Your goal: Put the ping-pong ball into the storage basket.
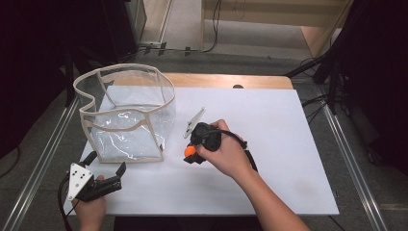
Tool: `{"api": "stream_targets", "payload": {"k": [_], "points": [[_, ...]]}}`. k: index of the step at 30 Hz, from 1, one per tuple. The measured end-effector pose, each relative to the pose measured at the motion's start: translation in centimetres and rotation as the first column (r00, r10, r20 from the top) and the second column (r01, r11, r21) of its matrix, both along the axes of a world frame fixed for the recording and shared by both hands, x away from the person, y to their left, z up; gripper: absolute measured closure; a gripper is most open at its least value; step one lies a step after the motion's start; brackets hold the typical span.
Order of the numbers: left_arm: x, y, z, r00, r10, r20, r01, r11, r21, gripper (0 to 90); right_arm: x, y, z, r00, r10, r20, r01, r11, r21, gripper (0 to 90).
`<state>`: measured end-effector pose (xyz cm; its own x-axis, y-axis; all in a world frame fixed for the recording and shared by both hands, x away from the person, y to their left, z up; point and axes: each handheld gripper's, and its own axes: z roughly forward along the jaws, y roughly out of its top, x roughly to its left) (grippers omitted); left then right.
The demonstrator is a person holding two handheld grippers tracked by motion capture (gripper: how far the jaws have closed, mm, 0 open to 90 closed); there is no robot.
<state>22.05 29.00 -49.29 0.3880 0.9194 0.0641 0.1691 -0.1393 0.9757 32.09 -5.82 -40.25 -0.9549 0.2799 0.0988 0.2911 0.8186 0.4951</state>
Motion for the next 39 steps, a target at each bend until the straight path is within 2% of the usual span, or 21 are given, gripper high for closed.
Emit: {"api": "stream_targets", "payload": {"k": [12,21,27,39], "points": [[0.0,0.0,0.0,1.0,-0.001,0.001,0.001,1.0,-0.001,0.0,0.4,0.1,0.7,0.9999,0.002,-0.01,-0.002,1.0,0.013,47.5],[0.0,0.0,0.0,1.0,-0.001,0.001,0.001,1.0,0.0,0.0,0.8,0.3,1.7,1.0,0.002,-0.003,-0.002,1.0,0.005,47.5],[0.0,0.0,0.0,1.0,-0.002,0.001,0.002,1.0,0.0,0.0,1.2,0.4,2.1,0.9999,0.009,0.011,-0.009,1.0,0.023,47.6],[0.0,0.0,0.0,1.0,-0.002,0.001,0.002,1.0,0.001,0.0,1.6,0.5,3.3,0.9998,0.012,0.013,-0.012,1.0,0.027,47.7]]}}
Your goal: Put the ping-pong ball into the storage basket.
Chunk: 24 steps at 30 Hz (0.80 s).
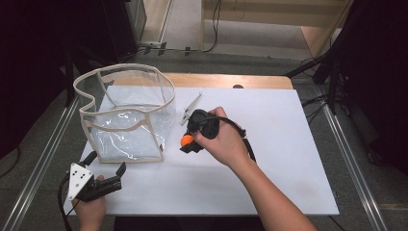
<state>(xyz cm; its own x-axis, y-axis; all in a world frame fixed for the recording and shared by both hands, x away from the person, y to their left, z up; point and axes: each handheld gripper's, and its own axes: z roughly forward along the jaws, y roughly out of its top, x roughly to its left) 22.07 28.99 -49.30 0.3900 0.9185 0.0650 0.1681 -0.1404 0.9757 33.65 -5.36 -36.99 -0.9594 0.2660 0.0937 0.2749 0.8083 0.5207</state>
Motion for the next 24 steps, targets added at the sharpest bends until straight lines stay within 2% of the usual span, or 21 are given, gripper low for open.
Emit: {"api": "stream_targets", "payload": {"k": [24], "points": [[0.0,0.0,0.0,1.0,0.001,0.0,-0.001,1.0,-0.001,0.0,0.8,0.7,1.9,0.9998,0.016,0.014,-0.016,1.0,0.006,47.8]]}}
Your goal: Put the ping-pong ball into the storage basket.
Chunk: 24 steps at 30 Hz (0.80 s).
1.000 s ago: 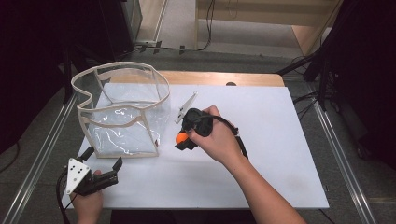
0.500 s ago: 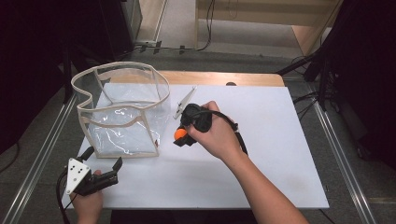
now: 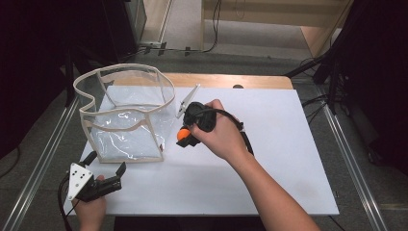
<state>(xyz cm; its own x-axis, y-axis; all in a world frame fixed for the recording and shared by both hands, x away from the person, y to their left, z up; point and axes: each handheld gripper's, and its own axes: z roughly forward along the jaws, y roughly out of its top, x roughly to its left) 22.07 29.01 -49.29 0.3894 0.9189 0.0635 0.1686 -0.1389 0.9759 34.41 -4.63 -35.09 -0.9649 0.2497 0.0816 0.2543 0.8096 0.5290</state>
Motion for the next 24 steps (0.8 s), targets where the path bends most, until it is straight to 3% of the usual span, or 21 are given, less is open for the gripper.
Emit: {"api": "stream_targets", "payload": {"k": [24], "points": [[0.0,0.0,0.0,1.0,-0.001,-0.001,0.001,1.0,0.001,0.0,0.9,1.1,1.8,0.9999,0.015,0.007,-0.015,1.0,0.003,47.9]]}}
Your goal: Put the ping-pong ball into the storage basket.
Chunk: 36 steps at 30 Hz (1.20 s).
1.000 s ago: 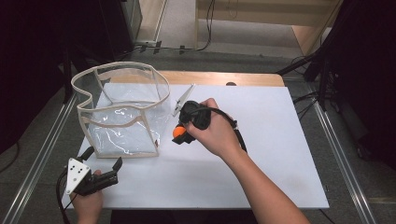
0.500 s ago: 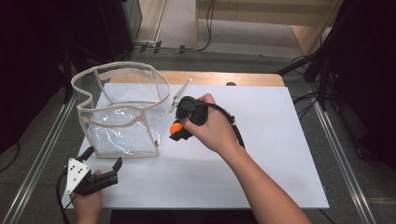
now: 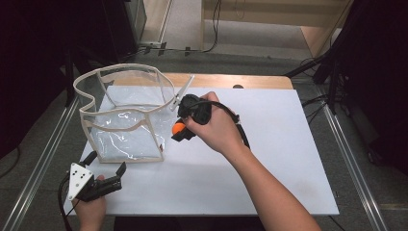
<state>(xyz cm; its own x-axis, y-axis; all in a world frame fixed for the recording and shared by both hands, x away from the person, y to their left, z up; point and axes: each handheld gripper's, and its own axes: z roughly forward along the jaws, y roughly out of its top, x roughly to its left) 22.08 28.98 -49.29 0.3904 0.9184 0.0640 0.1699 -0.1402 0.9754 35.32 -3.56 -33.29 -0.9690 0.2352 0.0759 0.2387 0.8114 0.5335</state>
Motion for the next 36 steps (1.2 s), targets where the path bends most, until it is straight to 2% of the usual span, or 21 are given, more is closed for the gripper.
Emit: {"api": "stream_targets", "payload": {"k": [13,36], "points": [[0.0,0.0,0.0,1.0,0.001,0.001,-0.001,1.0,-0.005,0.0,0.7,0.5,1.0,1.0,0.005,0.003,-0.005,1.0,-0.008,47.9],[0.0,0.0,0.0,1.0,0.0,0.001,0.0,1.0,-0.004,0.0,1.3,0.6,2.3,0.9999,0.013,0.01,-0.013,1.0,0.011,47.9]]}}
